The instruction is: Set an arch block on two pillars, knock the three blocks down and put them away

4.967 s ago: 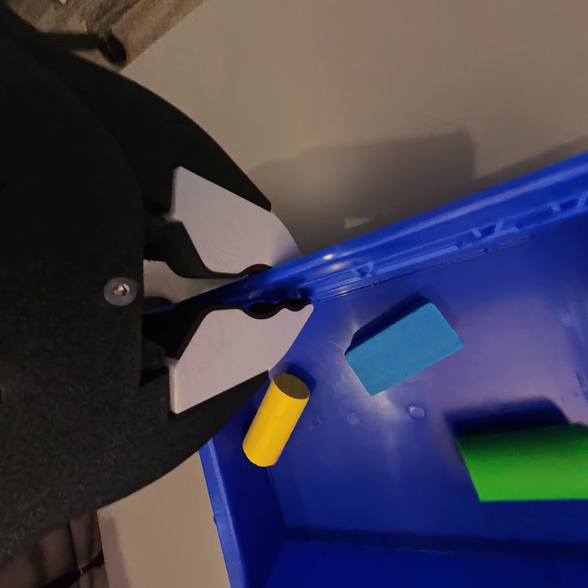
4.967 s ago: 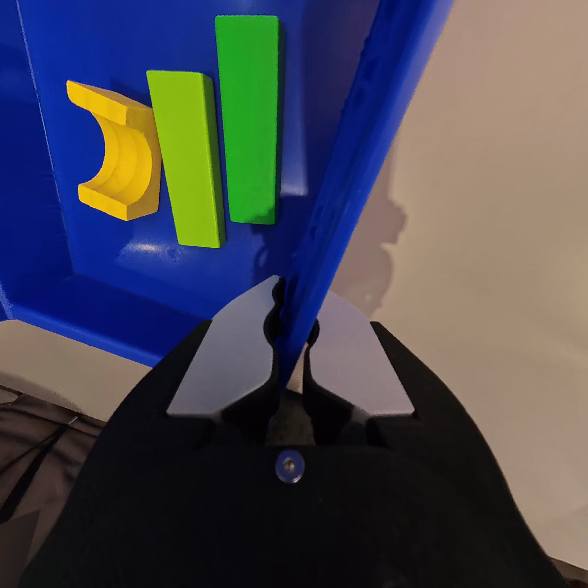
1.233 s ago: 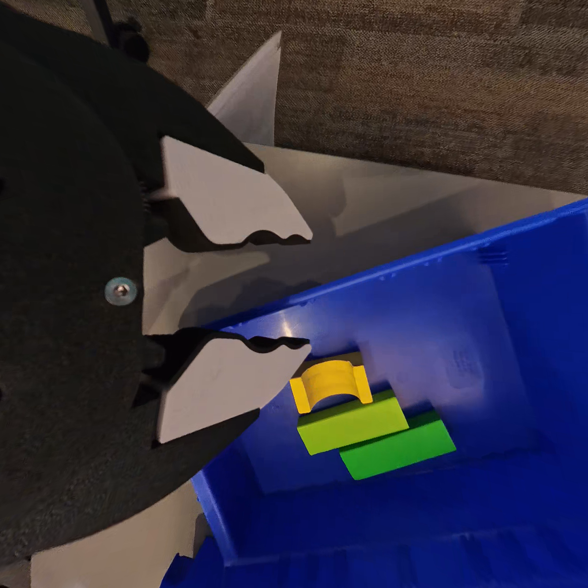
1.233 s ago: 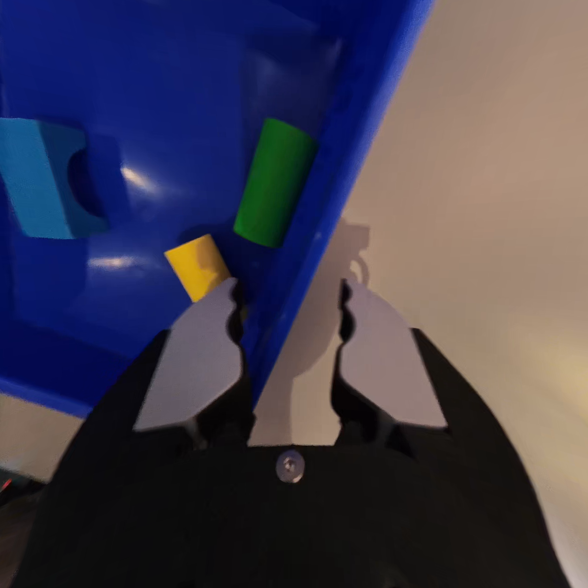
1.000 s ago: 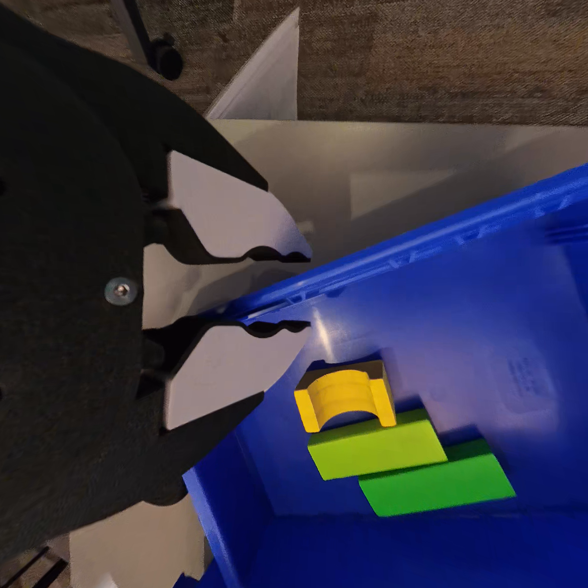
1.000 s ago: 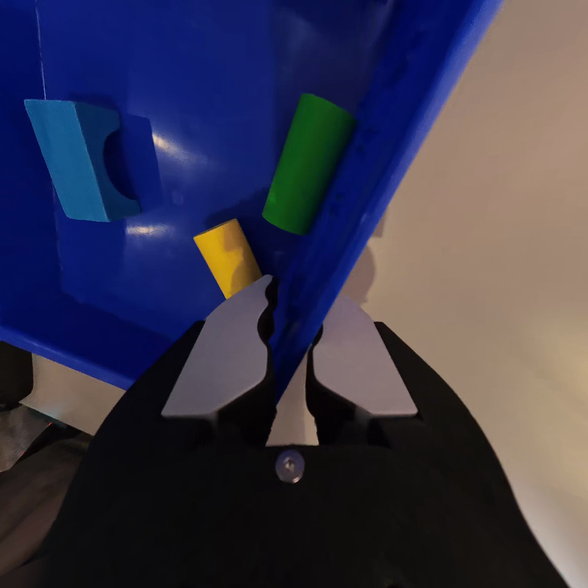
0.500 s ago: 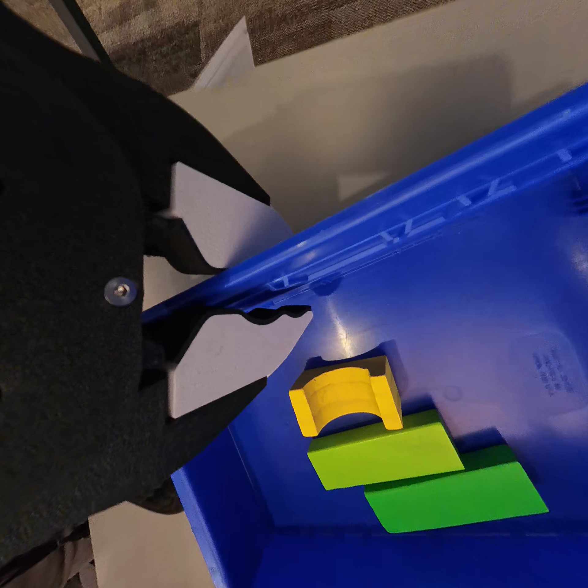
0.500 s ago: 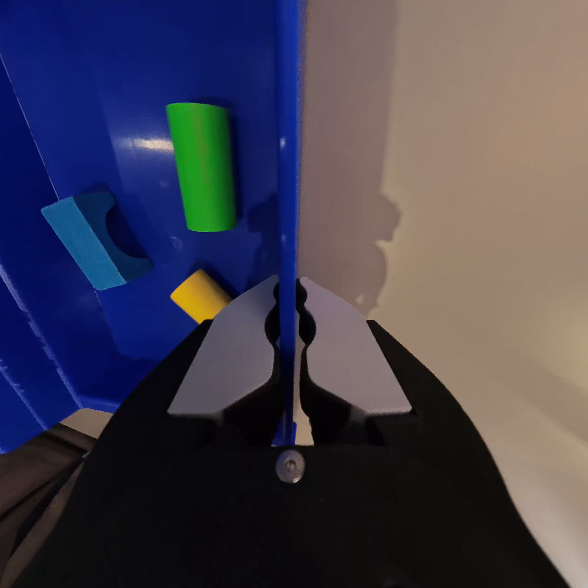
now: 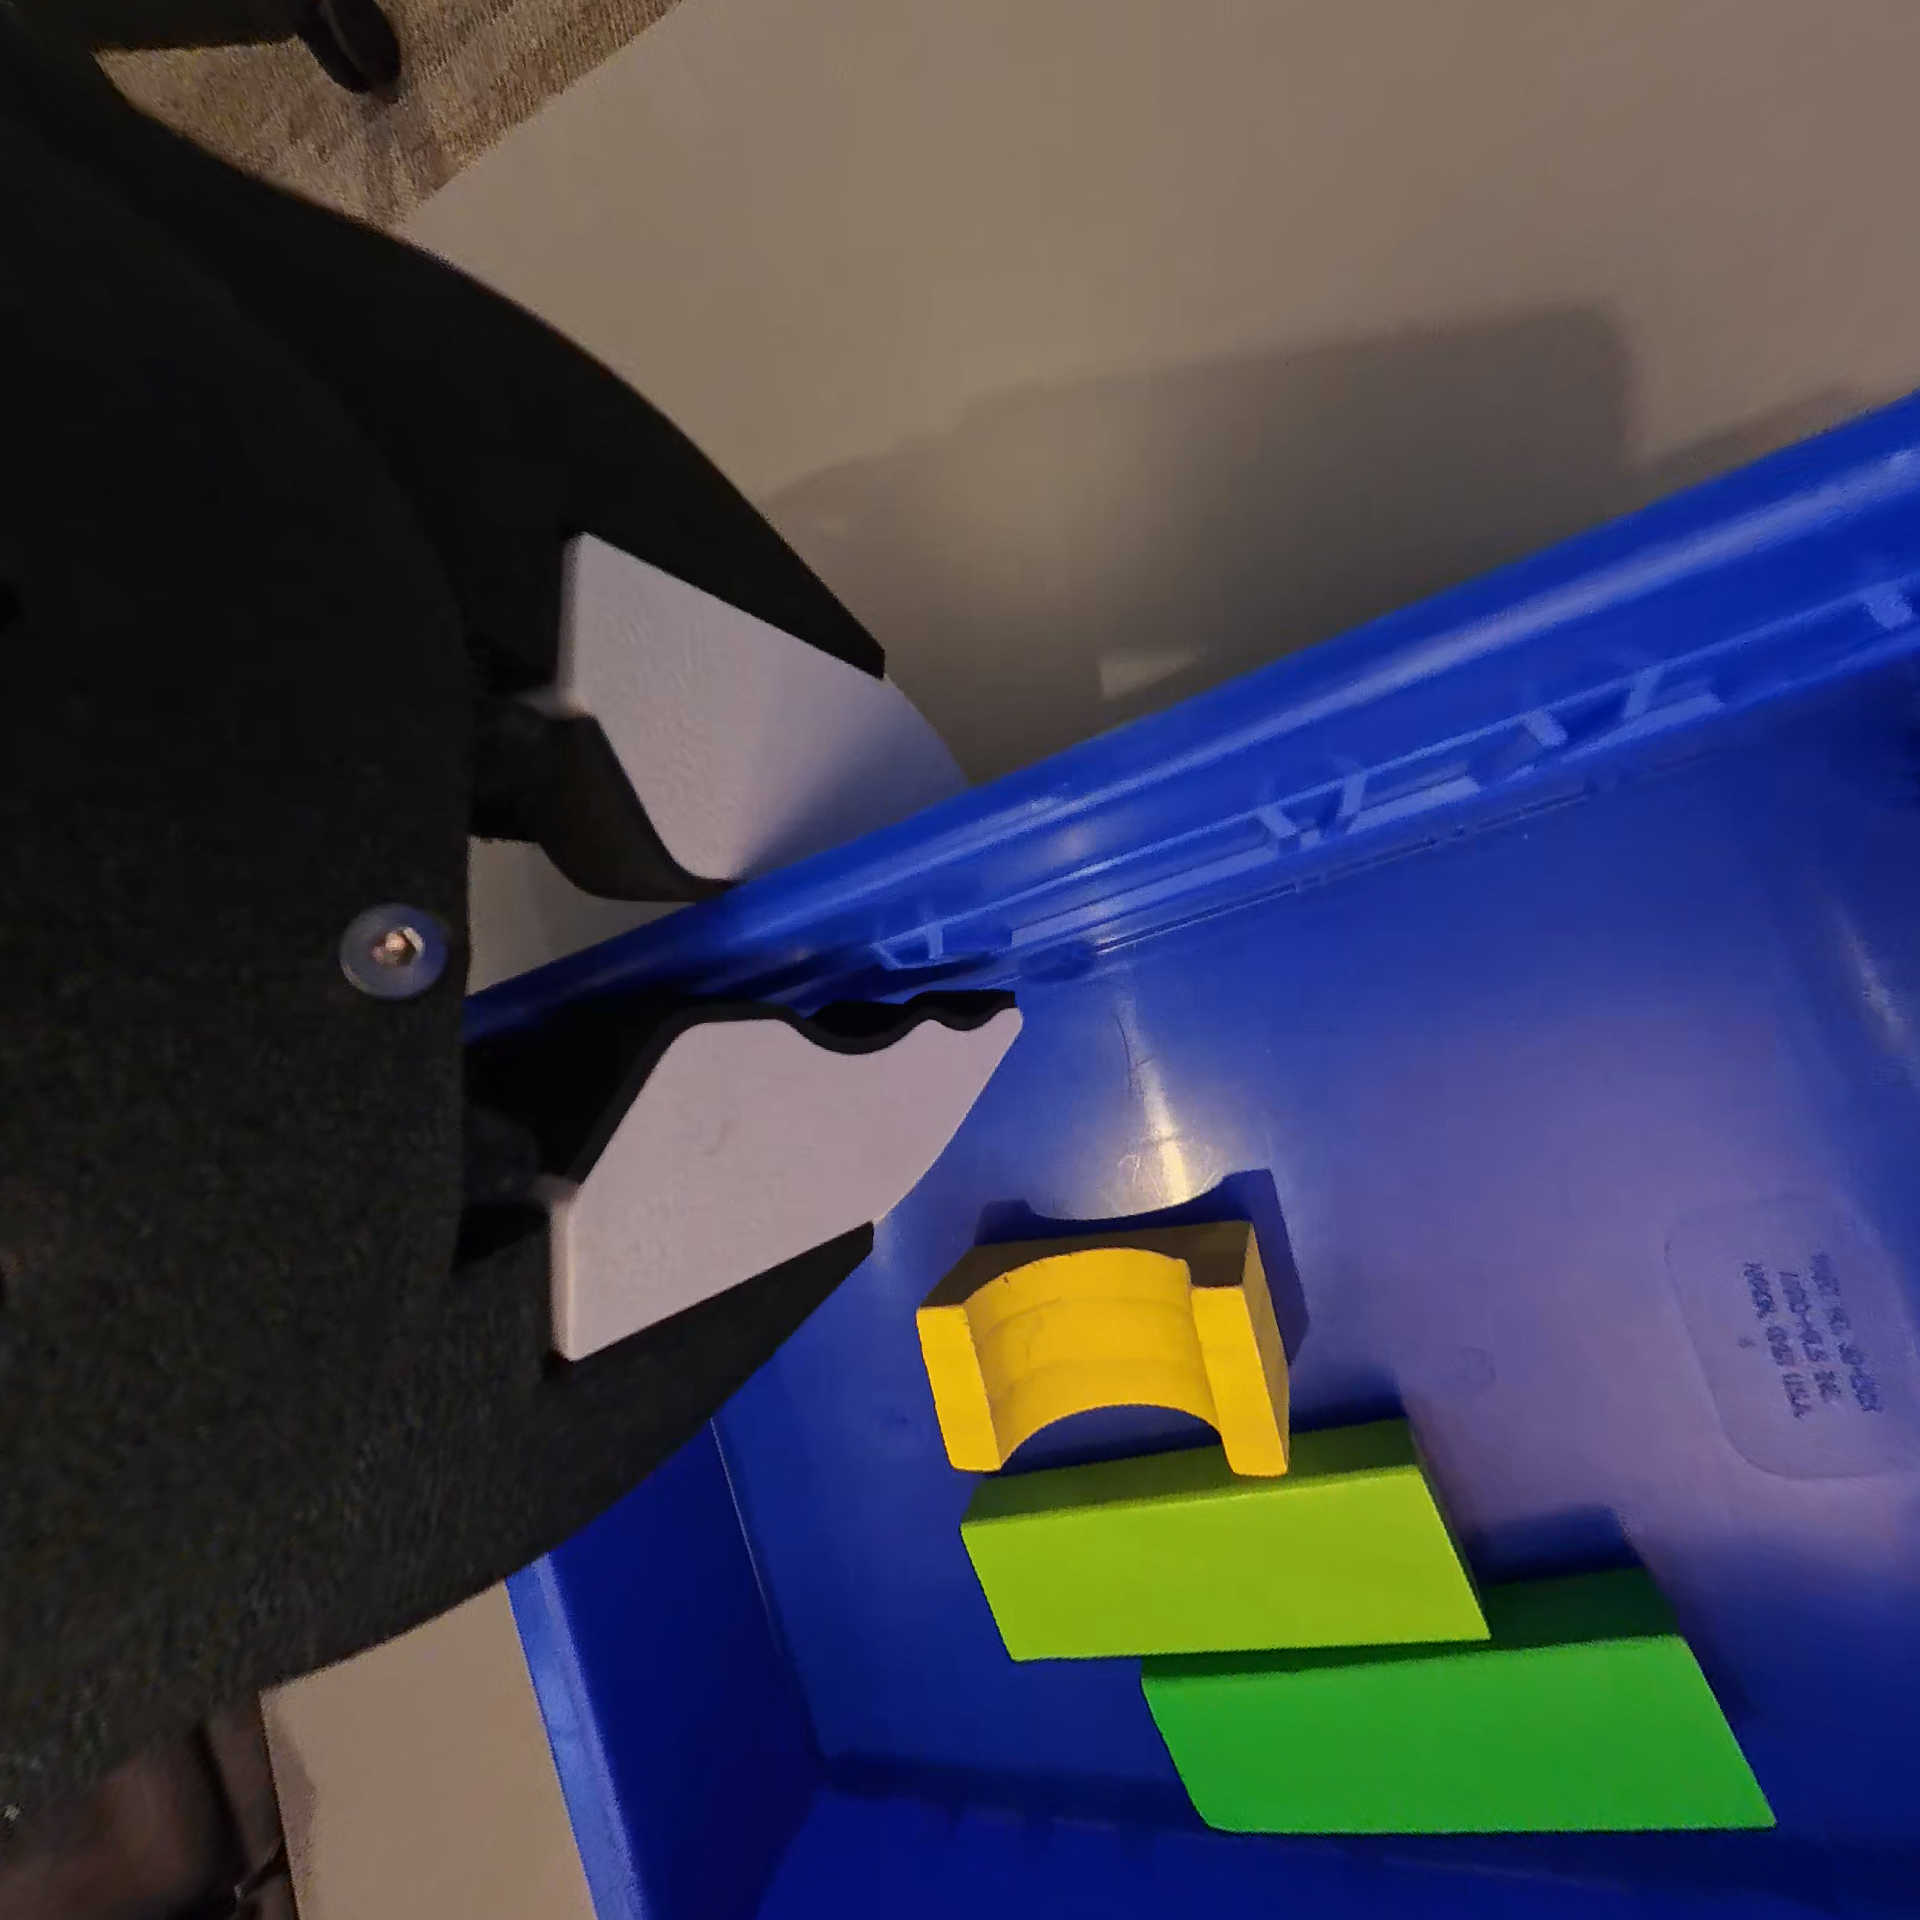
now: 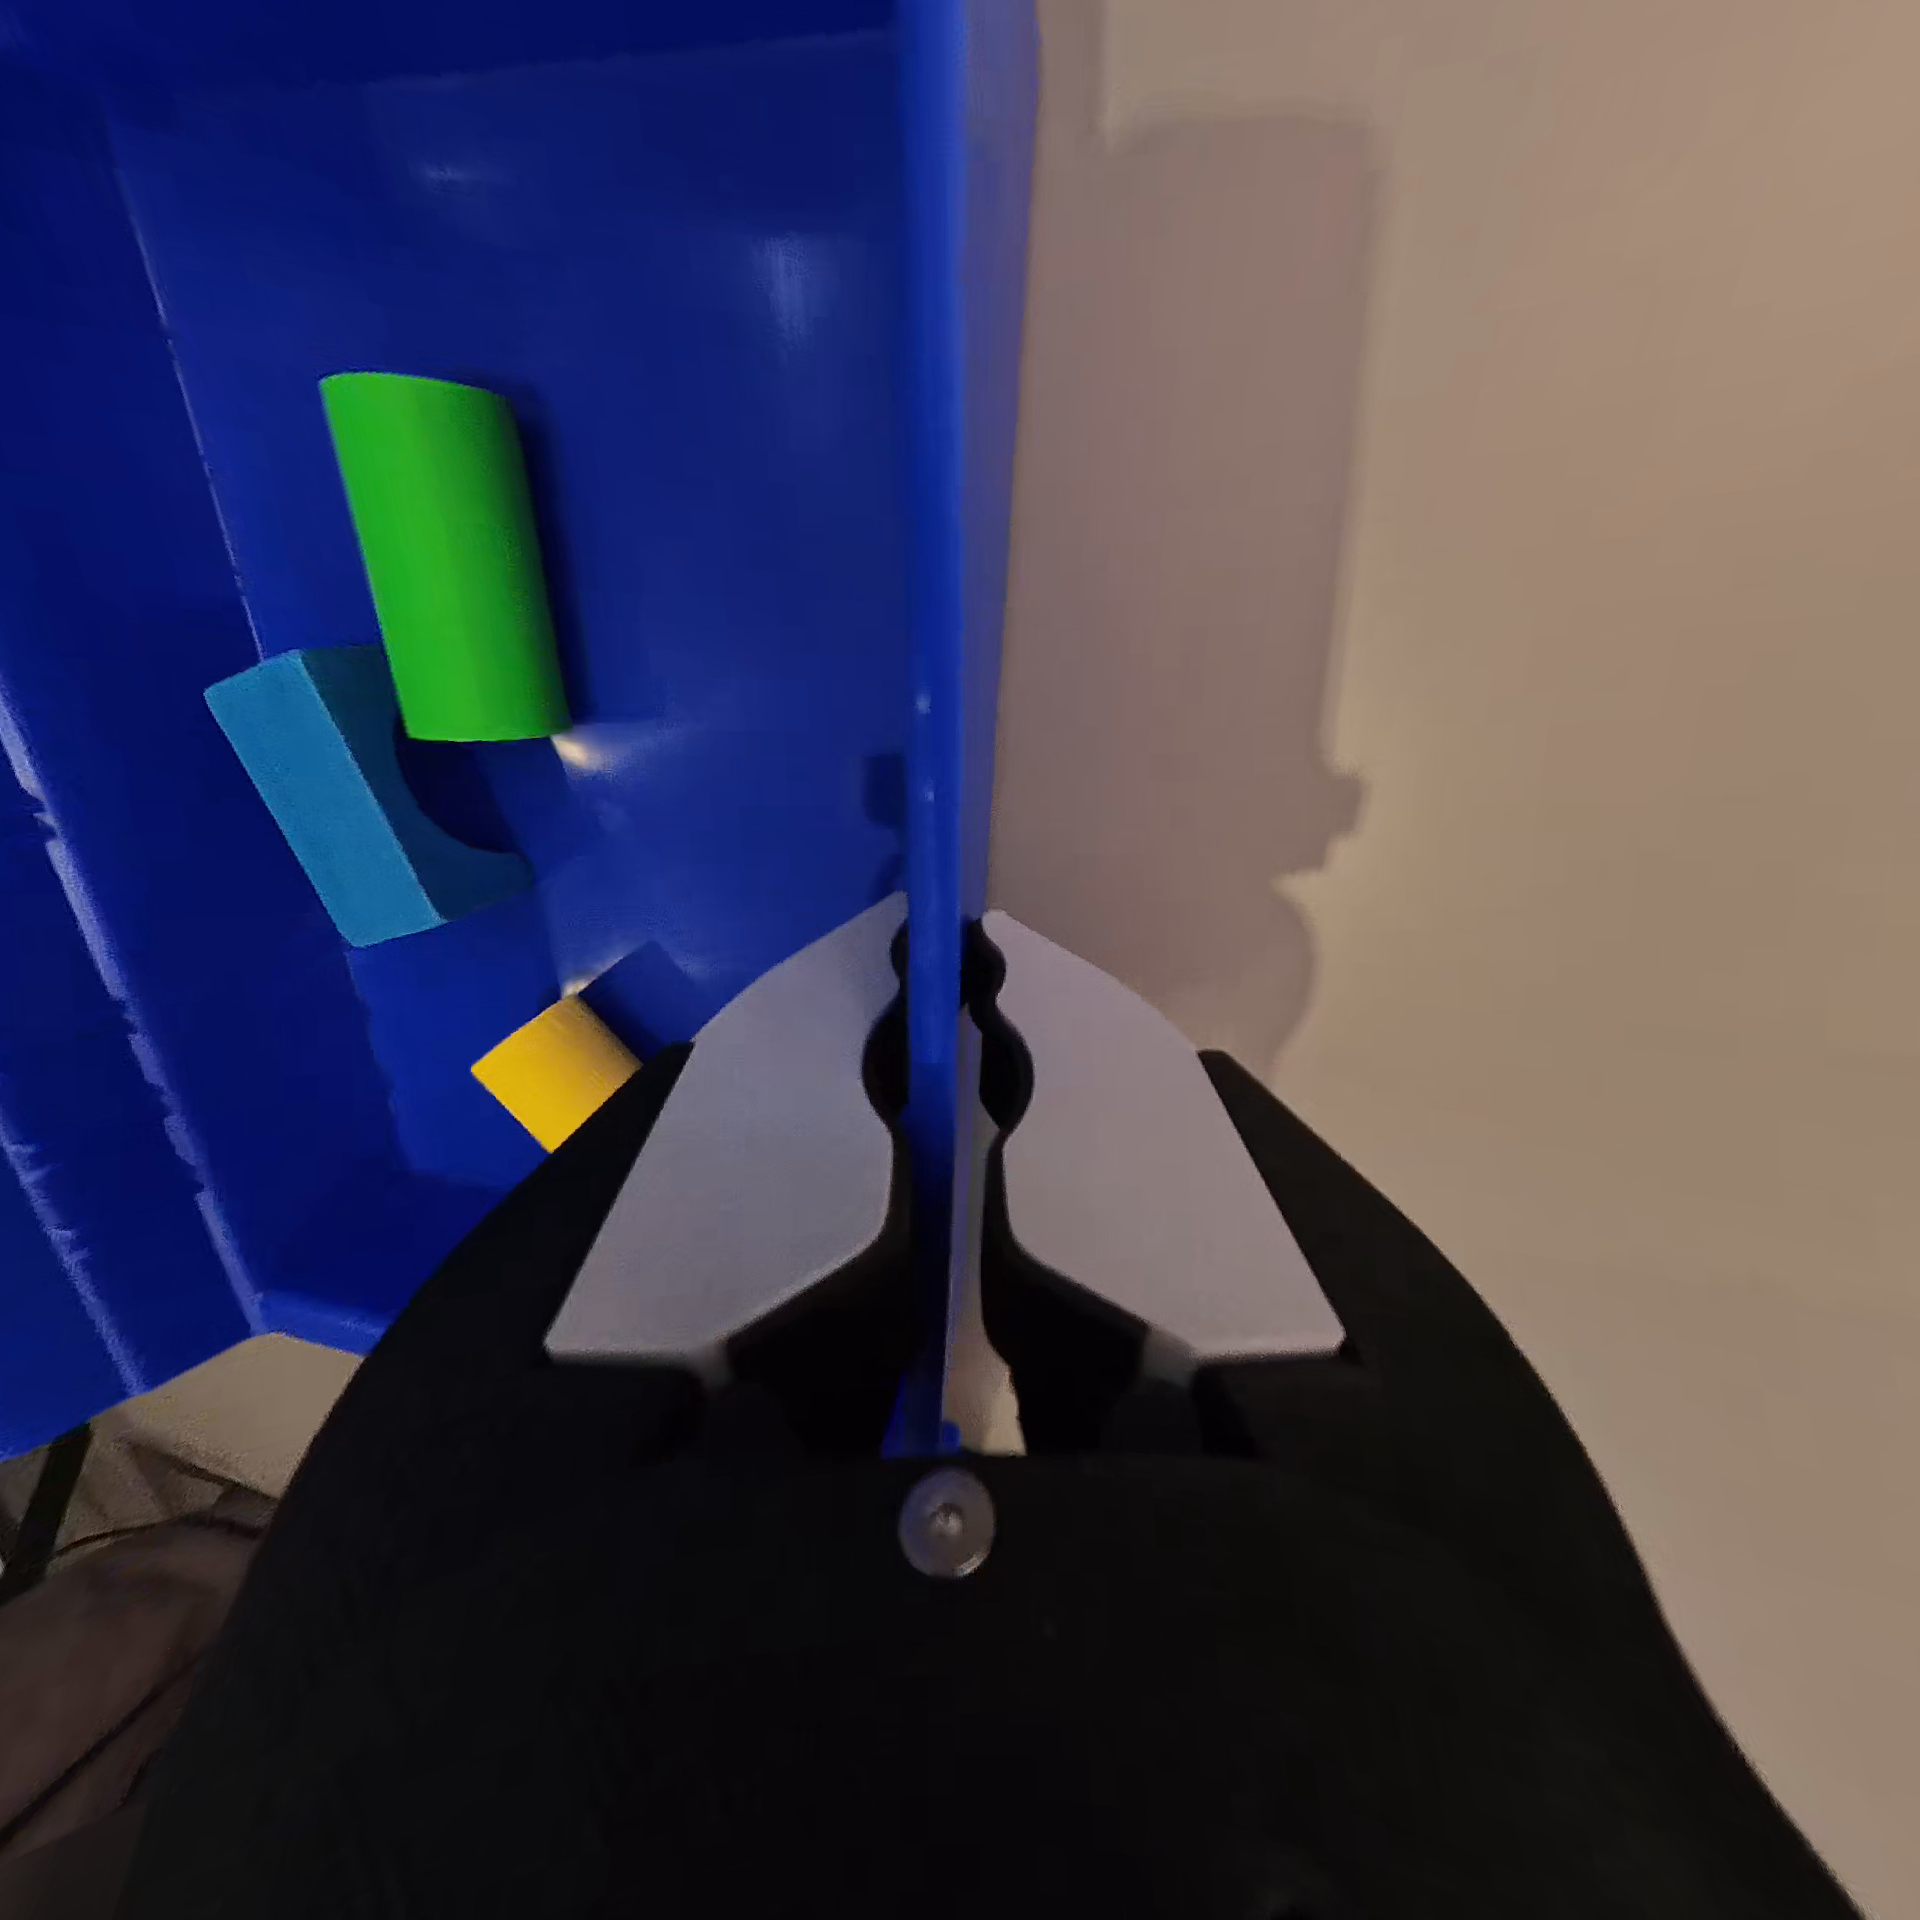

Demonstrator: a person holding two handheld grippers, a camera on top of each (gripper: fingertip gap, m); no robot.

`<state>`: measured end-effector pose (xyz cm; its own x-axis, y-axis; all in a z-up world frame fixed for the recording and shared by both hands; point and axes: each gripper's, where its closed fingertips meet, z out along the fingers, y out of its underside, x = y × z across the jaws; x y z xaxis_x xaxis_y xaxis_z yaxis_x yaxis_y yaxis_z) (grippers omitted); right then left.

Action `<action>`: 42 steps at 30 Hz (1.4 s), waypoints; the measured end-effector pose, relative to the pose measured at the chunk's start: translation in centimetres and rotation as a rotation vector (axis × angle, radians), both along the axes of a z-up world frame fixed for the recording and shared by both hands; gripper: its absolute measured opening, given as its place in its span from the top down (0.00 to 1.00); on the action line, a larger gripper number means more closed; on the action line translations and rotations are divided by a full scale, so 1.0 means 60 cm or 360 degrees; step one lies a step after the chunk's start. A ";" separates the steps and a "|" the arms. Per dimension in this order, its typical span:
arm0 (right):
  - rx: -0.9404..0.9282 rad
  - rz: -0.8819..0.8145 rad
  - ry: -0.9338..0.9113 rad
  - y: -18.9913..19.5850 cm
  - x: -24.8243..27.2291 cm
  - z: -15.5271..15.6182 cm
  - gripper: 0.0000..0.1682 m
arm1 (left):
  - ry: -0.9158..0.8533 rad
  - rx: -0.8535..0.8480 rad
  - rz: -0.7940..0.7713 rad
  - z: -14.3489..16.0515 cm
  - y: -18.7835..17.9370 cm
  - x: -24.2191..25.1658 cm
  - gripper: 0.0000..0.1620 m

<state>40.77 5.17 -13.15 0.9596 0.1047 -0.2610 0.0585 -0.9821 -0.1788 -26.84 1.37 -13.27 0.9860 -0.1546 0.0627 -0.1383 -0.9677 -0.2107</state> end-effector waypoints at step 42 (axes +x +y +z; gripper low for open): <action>-0.0158 -0.0089 -0.0146 -0.041 0.048 -0.002 0.95 | 0.0036 -0.0106 -0.0220 -0.004 -0.004 0.095 0.91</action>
